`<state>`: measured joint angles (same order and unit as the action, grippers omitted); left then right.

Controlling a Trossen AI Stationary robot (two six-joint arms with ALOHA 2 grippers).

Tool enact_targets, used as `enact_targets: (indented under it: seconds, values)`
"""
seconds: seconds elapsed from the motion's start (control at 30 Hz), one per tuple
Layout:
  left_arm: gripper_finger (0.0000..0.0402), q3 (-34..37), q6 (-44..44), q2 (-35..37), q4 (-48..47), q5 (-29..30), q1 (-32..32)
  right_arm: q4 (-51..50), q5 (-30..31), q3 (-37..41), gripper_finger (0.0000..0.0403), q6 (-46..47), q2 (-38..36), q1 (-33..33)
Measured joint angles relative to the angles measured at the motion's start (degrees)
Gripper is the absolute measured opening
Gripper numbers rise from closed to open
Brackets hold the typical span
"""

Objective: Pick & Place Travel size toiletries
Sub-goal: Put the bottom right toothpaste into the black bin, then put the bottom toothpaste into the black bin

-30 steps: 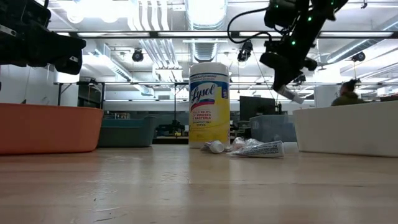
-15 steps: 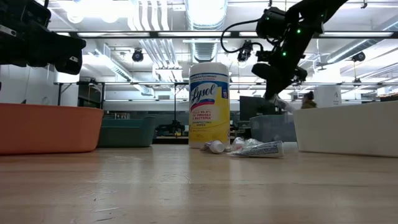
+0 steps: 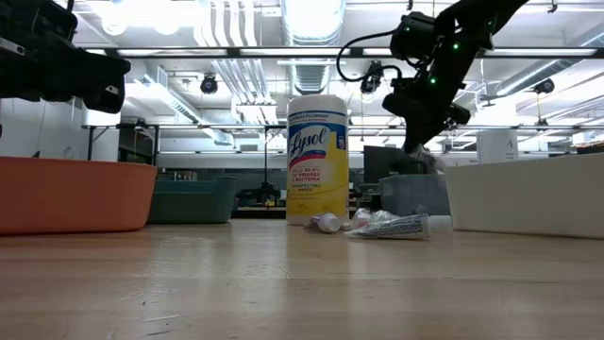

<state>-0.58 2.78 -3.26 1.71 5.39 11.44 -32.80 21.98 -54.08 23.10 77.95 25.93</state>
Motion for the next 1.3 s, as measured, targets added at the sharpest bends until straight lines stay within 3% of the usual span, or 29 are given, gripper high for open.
enact_targets:
  seconds: [0.17,0.7,0.93,1.17,1.3]
  values:
    - [0.0007,0.02,-0.02,0.01,0.0,0.0,0.02,-0.1,0.02,0.0,0.0057,-3.42,0.0,0.0]
    - [0.0007,0.01,-0.01,0.0,-0.01,0.0,0.0,-0.29,-0.02,-0.02,0.0156,-3.65,0.02,-0.04]
    - [0.0007,0.02,-0.02,0.0,0.0,0.0,0.02,-0.3,-6.02,-0.02,0.0156,-3.72,0.02,-0.04]
    - [0.0007,0.0,0.0,0.0,-0.01,0.0,0.0,0.51,-17.67,-0.02,0.0148,-3.69,0.02,-0.04]
    - [0.0007,0.0,-0.02,-0.01,-0.02,0.0,0.0,1.11,-19.52,-0.02,0.0151,-3.57,0.02,-0.14]
